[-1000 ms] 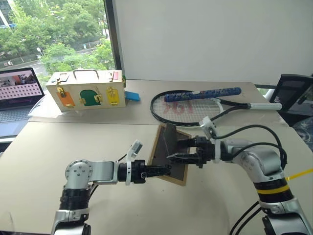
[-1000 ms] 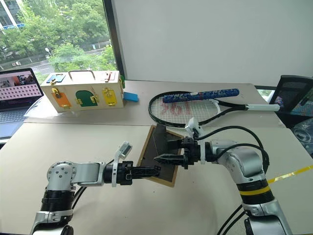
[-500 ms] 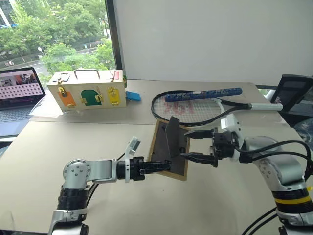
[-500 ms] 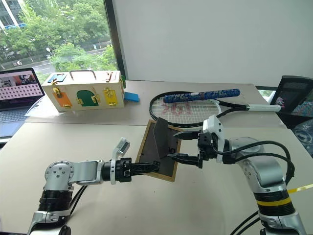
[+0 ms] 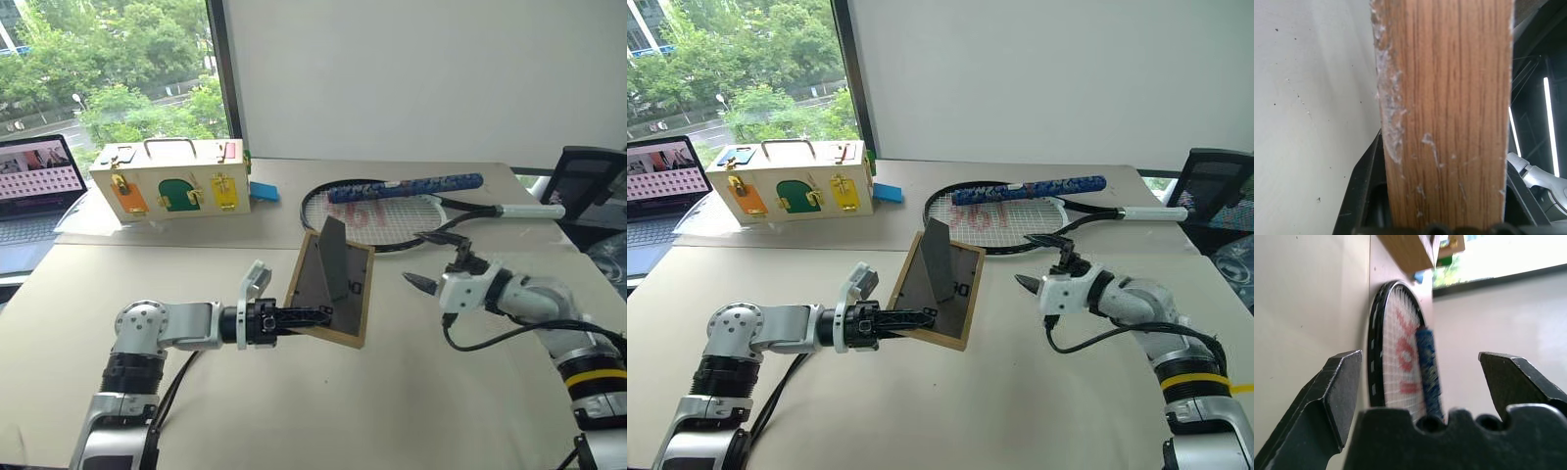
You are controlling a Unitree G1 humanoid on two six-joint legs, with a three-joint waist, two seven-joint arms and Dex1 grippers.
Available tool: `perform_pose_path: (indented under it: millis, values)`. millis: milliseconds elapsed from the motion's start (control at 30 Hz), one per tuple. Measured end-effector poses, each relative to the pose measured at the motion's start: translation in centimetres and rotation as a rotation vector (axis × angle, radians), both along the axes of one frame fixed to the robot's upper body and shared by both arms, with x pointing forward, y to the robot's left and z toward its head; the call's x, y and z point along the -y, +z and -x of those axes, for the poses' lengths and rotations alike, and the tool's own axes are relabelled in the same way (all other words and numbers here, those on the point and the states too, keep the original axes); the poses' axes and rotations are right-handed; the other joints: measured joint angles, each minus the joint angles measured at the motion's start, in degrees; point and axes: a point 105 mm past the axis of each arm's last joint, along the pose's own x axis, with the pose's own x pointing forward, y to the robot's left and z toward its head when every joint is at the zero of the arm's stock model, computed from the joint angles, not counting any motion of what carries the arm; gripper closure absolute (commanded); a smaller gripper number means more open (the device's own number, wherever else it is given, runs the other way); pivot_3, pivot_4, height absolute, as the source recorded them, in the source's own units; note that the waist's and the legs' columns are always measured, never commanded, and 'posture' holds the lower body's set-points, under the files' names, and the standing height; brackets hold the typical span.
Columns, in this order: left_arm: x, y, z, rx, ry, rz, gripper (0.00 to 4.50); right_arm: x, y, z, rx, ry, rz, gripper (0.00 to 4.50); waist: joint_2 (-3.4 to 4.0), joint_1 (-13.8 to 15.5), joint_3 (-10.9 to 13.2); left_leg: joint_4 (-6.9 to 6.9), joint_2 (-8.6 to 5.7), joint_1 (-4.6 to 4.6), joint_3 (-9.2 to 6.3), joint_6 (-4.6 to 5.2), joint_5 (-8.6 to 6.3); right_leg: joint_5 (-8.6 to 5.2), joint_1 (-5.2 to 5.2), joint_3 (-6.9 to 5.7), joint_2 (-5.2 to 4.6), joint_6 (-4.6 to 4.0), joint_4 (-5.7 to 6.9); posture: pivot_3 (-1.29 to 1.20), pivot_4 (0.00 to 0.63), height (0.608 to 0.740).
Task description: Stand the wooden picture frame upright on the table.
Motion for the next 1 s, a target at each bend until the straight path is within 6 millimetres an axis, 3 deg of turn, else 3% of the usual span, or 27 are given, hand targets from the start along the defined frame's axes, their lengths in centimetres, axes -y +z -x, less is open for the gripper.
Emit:
perform_pose_path:
  millis: [267,400,533,733,900,1000]
  values:
    - [0.7,0.1,0.7,-0.008,-0.061,0.024,3.3,-3.2,-2.4,1.3,0.22,0.162,0.153,0.08,0.0,0.46,0.0,-0.03,-0.02,0.06,-0.01,-0.04,0.09,0.02,0.02,0.0,-0.01,-0.03,0.05,0.0,0.15,0.74]
    - [0.9,-0.1,0.9,-0.015,-0.073,0.016,3.3,-3.7,-1.7,1.0,0.341,0.189,0.158,0.08,0.0,0.6,0.0,-0.05,-0.03,0.07,-0.01,0.0,0.13,0.03,0.02,0.0,-0.04,-0.05,0.08,0.0,0.15,0.74]
    - [0.8,0.0,0.8,-0.009,-0.071,0.018,3.3,-3.2,-0.7,0.7,0.43,0.191,0.154,1.03,0.0,1.12,0.0,-0.06,-0.04,0.1,-0.02,0.0,0.13,0.03,0.06,0.0,-0.05,-0.05,0.07,0.0,0.15,0.74]
    - [0.6,0.2,0.9,0.013,-0.073,0.008,3.3,-3.7,-1.3,1.0,0.414,0.226,0.105,3.14,0.0,1.16,0.0,-0.07,-0.1,0.11,-0.02,0.03,0.15,0.03,0.09,0.0,-0.12,-0.05,0.08,0.0,0.15,0.74]
    - [0.9,0.6,0.4,0.065,-0.041,0.029,3.3,-3.5,-0.1,0.8,0.427,0.215,0.065,3.28,0.0,1.21,0.0,-0.07,-0.12,0.18,-0.02,0.07,0.18,0.03,0.17,-0.01,-0.15,-0.05,0.09,0.0,0.15,0.74]
    - [0.8,0.5,-0.1,0.122,-0.007,-0.004,1.92,-3.5,0.0,0.7,0.418,0.211,0.063,3.3,0.0,1.2,0.0,-0.08,-0.13,0.19,-0.02,0.08,0.18,0.03,0.17,-0.01,-0.15,-0.05,0.08,0.0,0.15,0.74]
